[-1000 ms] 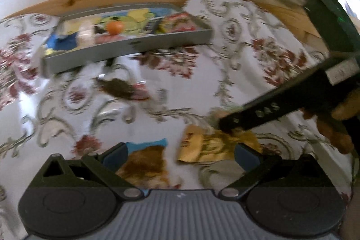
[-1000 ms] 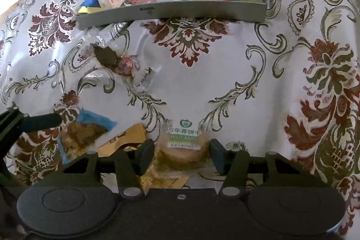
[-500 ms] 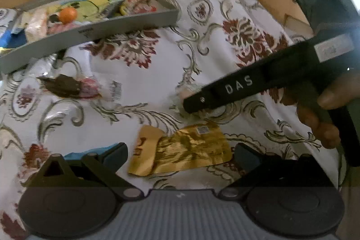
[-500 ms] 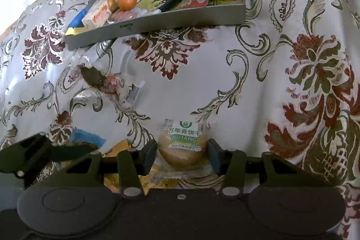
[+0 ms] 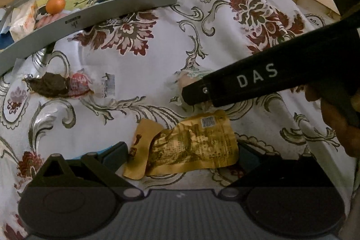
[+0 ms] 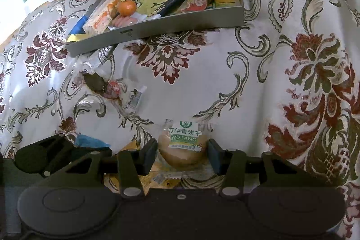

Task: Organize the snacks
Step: 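Grasp the round WUTANG biscuit with right tool while left tool approaches the yellow packet, then grasp and lift the gold packet with left tool while right tool holds the biscuit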

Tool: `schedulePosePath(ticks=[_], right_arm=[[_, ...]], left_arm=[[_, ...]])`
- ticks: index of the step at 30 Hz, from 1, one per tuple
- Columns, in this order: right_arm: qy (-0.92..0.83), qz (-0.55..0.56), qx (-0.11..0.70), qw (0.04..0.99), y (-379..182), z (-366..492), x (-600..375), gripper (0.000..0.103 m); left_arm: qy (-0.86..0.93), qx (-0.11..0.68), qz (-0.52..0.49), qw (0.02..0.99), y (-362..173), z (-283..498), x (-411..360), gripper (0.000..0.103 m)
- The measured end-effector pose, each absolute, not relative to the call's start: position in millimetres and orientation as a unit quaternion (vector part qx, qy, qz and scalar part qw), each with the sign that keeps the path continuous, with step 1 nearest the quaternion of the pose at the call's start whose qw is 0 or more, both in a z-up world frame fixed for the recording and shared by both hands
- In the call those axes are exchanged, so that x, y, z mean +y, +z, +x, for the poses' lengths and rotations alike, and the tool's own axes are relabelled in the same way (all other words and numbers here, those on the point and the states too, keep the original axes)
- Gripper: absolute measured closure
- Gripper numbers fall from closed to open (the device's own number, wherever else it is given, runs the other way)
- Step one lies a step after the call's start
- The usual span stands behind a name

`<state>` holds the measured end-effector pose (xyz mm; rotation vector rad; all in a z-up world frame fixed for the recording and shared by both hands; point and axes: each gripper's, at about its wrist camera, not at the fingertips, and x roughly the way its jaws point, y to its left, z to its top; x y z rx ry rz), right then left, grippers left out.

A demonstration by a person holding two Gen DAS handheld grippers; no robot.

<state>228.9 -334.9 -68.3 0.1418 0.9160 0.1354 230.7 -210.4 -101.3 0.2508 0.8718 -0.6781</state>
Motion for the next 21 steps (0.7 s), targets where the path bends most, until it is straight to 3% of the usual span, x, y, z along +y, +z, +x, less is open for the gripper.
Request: schedulePosePath(ticks=[6,21], right_arm=[[0.067,0.074,0.429,0.898,-63.6,226.1,-335.7,0.052],[0.059,0.083,0.413,0.905,-57.6,221.1,-338.6,0.052]], left_arm=[[-0.312,0.414,0.103,0.849,-104.3,232.6,-204.7,0.004],[-0.279,0.383,0.1,0.875,-99.3,216.8,-185.6,0.029]])
